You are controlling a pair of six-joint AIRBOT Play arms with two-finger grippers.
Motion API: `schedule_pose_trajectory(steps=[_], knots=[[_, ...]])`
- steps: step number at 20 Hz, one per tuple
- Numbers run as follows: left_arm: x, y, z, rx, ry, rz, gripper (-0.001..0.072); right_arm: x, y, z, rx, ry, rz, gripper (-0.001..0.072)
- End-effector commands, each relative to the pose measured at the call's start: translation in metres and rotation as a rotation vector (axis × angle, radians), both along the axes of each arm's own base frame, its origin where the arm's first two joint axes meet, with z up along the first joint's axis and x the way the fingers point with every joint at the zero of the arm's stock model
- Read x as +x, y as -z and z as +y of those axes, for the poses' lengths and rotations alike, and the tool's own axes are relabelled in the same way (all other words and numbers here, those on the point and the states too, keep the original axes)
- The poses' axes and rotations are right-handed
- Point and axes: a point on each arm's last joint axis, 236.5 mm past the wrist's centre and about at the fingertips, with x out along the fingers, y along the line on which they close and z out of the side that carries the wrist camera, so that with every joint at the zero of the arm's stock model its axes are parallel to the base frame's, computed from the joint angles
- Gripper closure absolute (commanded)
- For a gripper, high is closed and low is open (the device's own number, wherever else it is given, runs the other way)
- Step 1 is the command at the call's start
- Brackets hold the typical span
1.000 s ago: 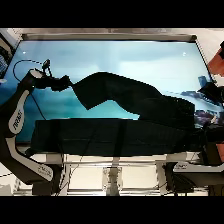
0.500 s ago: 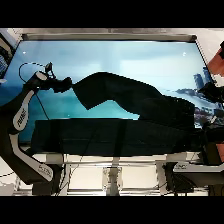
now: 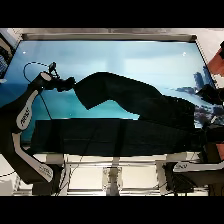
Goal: Fold the clothes and pants, and hang the long-sleeved shirts on hangers.
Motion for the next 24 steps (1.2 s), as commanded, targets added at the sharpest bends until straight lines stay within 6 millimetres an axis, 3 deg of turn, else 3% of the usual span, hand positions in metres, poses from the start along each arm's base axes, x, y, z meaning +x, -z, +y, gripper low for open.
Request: schedule_pose_trajectory(steps=[1, 3, 6, 11, 12, 14, 16, 18, 24], knots=[[0.004, -0.032, 0.018, -0.007, -0.011, -0.032, 0.0680, -0.006, 0.021, 0.005, 0.044, -0.015, 0.061, 0.0270], [0.004, -0.069, 0.054, 0.009, -0.069, -0.085, 0.0681, -0.007, 0.028, 0.006, 0.057, -0.017, 0.076, 0.0271], [-0.021, -0.111, 0.119, 0.115, -0.150, -0.090, 0.0682, -0.007, 0.029, 0.006, 0.058, -0.016, 0.077, 0.0270], [-0.114, -0.125, 0.231, 0.446, -0.253, 0.154, 0.0681, -0.008, 0.030, 0.013, 0.074, -0.025, 0.090, 0.0270], [-0.125, -0.133, 0.245, 0.483, -0.269, 0.166, 0.0681, -0.006, 0.035, 0.019, 0.081, -0.043, 0.099, 0.0270], [-0.132, -0.146, 0.256, 0.498, -0.296, 0.148, 0.0680, 0.003, 0.049, 0.034, 0.086, -0.081, 0.119, 0.0272], [-0.135, -0.149, 0.259, 0.505, -0.299, 0.147, 0.0680, 0.016, 0.063, 0.031, 0.036, -0.045, 0.125, 0.0341], [-0.136, -0.147, 0.258, 0.509, -0.288, 0.156, 0.0680, 0.030, 0.067, 0.029, 0.014, -0.017, 0.092, 0.0341], [-0.137, -0.146, 0.257, 0.504, -0.285, 0.161, 0.0680, 0.035, 0.098, 0.068, 0.057, -0.101, 0.156, 0.0340]])
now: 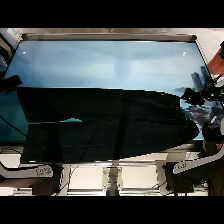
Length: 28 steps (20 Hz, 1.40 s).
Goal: Fold the clothes and pants, and hang the long-sleeved shirts on hangers.
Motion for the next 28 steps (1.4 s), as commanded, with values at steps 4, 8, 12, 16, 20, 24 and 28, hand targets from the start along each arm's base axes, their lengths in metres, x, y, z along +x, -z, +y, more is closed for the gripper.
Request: schedule_pose_trajectory(steps=[4, 8, 12, 16, 20, 24, 28], knots=[[-0.003, 0.000, 0.001, 0.004, -0.001, 0.010, 0.0680, 0.021, 0.008, 0.033, 0.046, -0.040, -0.041, 0.0341], [-0.003, 0.000, 0.001, 0.004, -0.001, 0.010, 0.0679, 0.024, 0.021, 0.052, 0.073, -0.067, -0.018, 0.0535], [-0.002, 0.008, 0.002, -0.004, -0.003, 0.026, 0.0680, 0.053, 0.010, 0.049, 0.035, -0.025, -0.103, 0.0675], [0.017, 0.033, -0.008, -0.085, -0.002, 0.008, 0.0680, 0.108, -0.037, 0.008, -0.034, 0.161, -0.287, 0.0676], [0.063, 0.036, -0.014, -0.159, -0.030, -0.161, 0.0680, 0.150, -0.071, -0.010, -0.038, 0.264, -0.433, 0.0675], [0.088, 0.047, -0.013, -0.206, -0.051, -0.200, 0.0680, 0.174, -0.070, -0.014, 0.014, 0.321, -0.456, 0.0675], [0.110, 0.043, -0.015, -0.198, -0.032, -0.246, 0.0537, 0.181, -0.076, -0.015, 0.008, 0.291, -0.470, 0.0440]])
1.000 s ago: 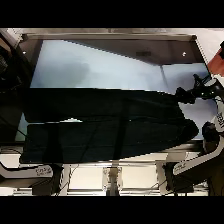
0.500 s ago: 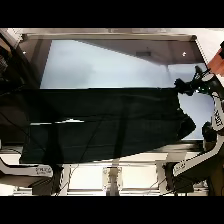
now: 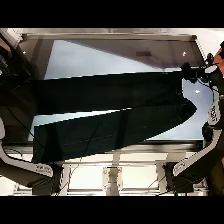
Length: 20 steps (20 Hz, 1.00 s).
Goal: Fold the clothes and pants, and hang the long-sleeved shirts on hangers.
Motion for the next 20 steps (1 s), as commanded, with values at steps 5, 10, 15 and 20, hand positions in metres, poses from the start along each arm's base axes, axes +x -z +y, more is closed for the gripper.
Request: schedule_pose_trajectory(steps=[5, 10, 15, 20], knots=[[0.015, -0.024, -0.001, 0.016, 0.035, -0.046, 0.0321, -0.006, -0.038, -0.014, -0.086, -0.102, 0.042, 0.0360], [-0.047, -0.045, 0.021, 0.077, 0.073, 0.105, 0.0324, -0.080, -0.066, -0.047, -0.212, -0.299, 0.245, 0.0367], [-0.136, -0.063, 0.022, 0.072, 0.139, 0.252, 0.0325, -0.168, -0.052, -0.053, -0.136, -0.477, 0.418, 0.0371], [-0.238, -0.033, 0.008, 0.060, 0.136, 0.322, 0.0325, -0.196, -0.029, -0.012, 0.104, -0.546, 0.411, 0.0372]])
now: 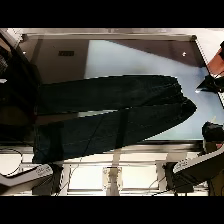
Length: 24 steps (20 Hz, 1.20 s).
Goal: Fold the clothes and pants, and hang the long-sleeved shirts on hangers.
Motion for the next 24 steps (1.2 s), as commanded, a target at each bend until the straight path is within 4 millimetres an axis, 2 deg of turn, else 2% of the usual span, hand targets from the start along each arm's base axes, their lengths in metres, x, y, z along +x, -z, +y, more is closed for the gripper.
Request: schedule_pose_trajectory(steps=[1, 3, 5, 7, 10, 12, 15, 19, 24], knots=[[-0.079, 0.028, -0.016, -0.017, 0.028, 0.082, 0.0325, -0.028, 0.011, 0.038, 0.170, -0.059, 0.062, 0.0372], [-0.122, 0.054, -0.031, -0.075, 0.031, 0.154, 0.0325, -0.040, 0.016, 0.056, 0.215, -0.069, 0.100, 0.0389], [-0.140, 0.082, -0.051, -0.156, -0.001, 0.173, 0.0325, -0.051, 0.020, 0.070, 0.247, -0.049, 0.150, 0.0446], [-0.163, 0.109, -0.075, -0.254, 0.011, 0.266, 0.0325, -0.065, 0.024, 0.080, 0.264, -0.041, 0.198, 0.0446], [-0.188, 0.128, -0.106, -0.422, 0.046, 0.399, 0.0325, -0.078, 0.028, 0.088, 0.276, -0.038, 0.221, 0.0446], [-0.197, 0.133, -0.116, -0.497, 0.048, 0.465, 0.0324, -0.081, 0.026, 0.091, 0.280, -0.037, 0.222, 0.0446], [-0.207, 0.141, -0.113, -0.512, -0.010, 0.536, 0.0323, -0.083, 0.020, 0.093, 0.273, -0.037, 0.211, 0.0447], [-0.226, 0.149, -0.083, -0.380, -0.099, 0.622, 0.0323, -0.082, 0.011, 0.092, 0.253, -0.035, 0.183, 0.0447], [-0.220, 0.154, -0.076, -0.348, -0.107, 0.599, 0.0323, -0.082, 0.011, 0.092, 0.254, -0.030, 0.185, 0.0446]])
